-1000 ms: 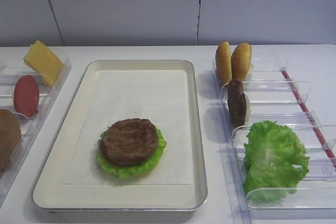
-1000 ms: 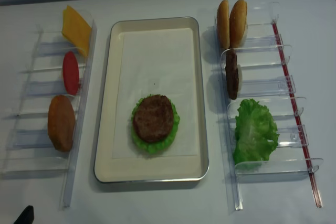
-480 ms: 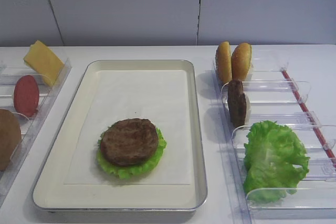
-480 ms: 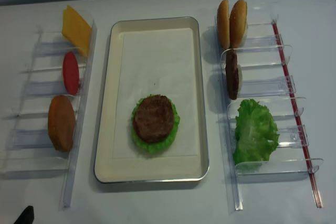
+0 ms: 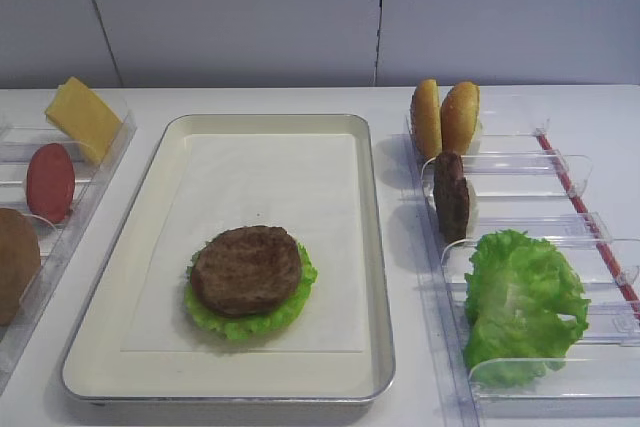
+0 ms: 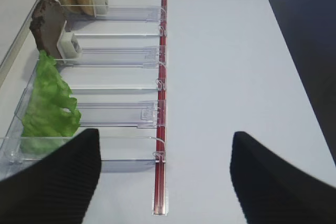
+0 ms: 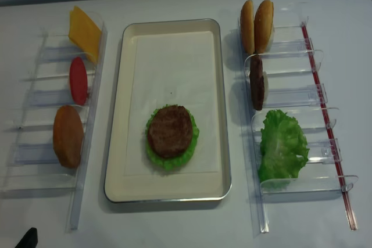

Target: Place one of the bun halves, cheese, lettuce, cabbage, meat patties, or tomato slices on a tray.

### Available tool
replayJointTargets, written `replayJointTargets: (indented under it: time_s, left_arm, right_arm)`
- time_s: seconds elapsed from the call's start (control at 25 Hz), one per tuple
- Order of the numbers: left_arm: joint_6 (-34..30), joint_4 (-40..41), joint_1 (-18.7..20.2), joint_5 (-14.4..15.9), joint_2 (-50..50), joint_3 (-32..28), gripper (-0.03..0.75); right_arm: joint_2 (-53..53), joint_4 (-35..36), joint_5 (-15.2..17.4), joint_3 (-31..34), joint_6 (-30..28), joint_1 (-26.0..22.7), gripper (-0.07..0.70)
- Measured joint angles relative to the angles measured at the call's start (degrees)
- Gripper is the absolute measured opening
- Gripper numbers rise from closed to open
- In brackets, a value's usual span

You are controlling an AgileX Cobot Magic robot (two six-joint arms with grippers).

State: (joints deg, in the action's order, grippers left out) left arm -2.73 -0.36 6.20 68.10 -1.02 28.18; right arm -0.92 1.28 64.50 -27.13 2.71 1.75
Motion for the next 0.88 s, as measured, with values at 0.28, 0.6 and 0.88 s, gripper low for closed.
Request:
replayJointTargets:
  time_s: [0.28, 0.6, 0.88]
  left_arm:
    - [0.0, 0.0, 0.0, 0.0, 0.0, 0.0, 0.512]
    - [0.0, 0.0, 0.0, 0.0, 0.0, 0.0, 0.512]
    - [0.0, 0.0, 0.0, 0.0, 0.0, 0.0, 0.512]
  right_arm:
    - [0.0, 0.0, 0.0, 0.0, 0.0, 0.0, 0.559]
    - [0.0, 0.0, 0.0, 0.0, 0.3, 0.0, 0.559]
    - [0.0, 0.0, 0.0, 0.0, 0.3, 0.0, 0.559]
